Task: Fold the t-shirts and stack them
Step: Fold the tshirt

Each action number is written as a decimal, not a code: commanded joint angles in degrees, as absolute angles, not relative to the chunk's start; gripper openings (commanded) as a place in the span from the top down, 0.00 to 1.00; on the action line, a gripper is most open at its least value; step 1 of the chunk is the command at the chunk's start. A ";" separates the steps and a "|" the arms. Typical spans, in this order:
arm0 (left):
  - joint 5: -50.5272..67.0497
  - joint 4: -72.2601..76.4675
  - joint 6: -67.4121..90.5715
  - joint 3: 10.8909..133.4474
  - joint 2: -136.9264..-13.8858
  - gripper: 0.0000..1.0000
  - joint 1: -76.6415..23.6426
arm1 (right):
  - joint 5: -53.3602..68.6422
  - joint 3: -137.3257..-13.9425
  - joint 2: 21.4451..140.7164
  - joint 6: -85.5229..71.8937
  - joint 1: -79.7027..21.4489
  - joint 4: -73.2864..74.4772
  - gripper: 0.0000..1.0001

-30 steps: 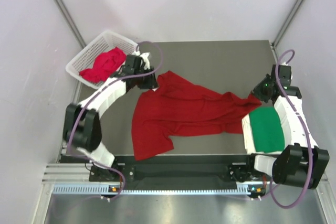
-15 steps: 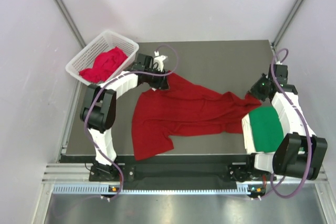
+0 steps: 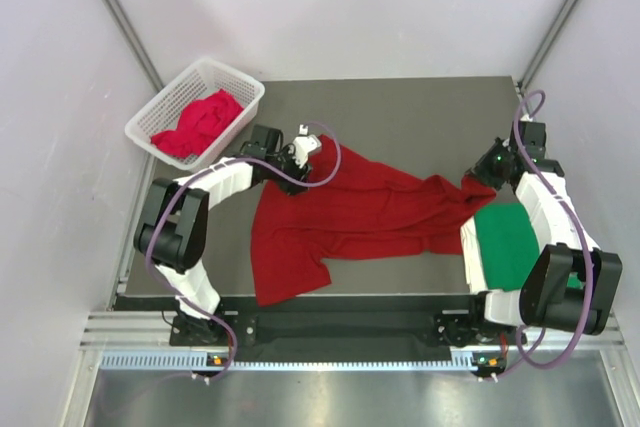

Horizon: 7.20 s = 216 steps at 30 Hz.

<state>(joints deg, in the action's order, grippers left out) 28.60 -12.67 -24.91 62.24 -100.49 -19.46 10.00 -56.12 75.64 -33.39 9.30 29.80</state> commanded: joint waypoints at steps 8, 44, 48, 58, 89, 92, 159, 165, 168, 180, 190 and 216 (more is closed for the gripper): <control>34.18 -3.43 -41.92 63.54 -102.56 0.56 -19.34 | 11.78 -55.99 76.38 -32.08 10.11 26.98 1.00; 29.27 -6.34 -50.37 66.36 -102.50 1.00 -22.59 | 13.35 -57.65 79.01 -32.34 10.55 26.45 1.00; 23.04 -0.45 -46.77 64.34 -95.11 1.00 -22.94 | 14.33 -62.65 78.32 -34.71 10.28 27.60 1.00; -2.95 25.38 -43.60 74.51 -89.03 1.00 -25.05 | 10.02 -91.99 84.80 -44.47 9.58 25.75 1.00; -14.50 22.24 -41.13 107.14 -74.45 1.00 -35.94 | -4.82 -130.95 65.05 -46.49 8.96 55.54 1.00; -12.83 20.31 -41.22 106.79 -71.81 1.00 -36.82 | -10.36 -131.31 60.83 -47.63 8.96 58.88 1.00; 3.08 28.22 -20.92 131.39 -147.30 1.00 -13.71 | -0.88 -132.72 146.95 -40.52 7.21 -9.22 1.00; 3.52 26.72 -21.18 131.31 -147.31 1.00 -13.97 | -0.26 -130.52 147.48 -38.76 7.47 -12.65 1.00; 4.48 23.22 -21.62 130.88 -146.43 1.00 -13.97 | 2.01 -130.61 147.83 -38.06 8.08 -12.31 1.00; 2.91 16.88 -26.89 118.22 -133.96 1.00 -14.33 | 6.76 -121.12 138.88 -35.43 11.60 -6.60 1.00; 0.53 5.63 -27.25 116.28 -127.37 1.00 -14.85 | 7.47 -113.03 131.49 -33.23 12.83 -2.56 1.00; -2.28 -20.12 -18.99 99.58 -110.48 1.00 -17.05 | 11.51 -98.44 123.66 -27.95 16.44 7.03 1.00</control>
<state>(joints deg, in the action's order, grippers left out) -1.04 -16.91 -21.96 100.20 -116.18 -16.67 10.11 -98.59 128.57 -29.63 15.73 7.01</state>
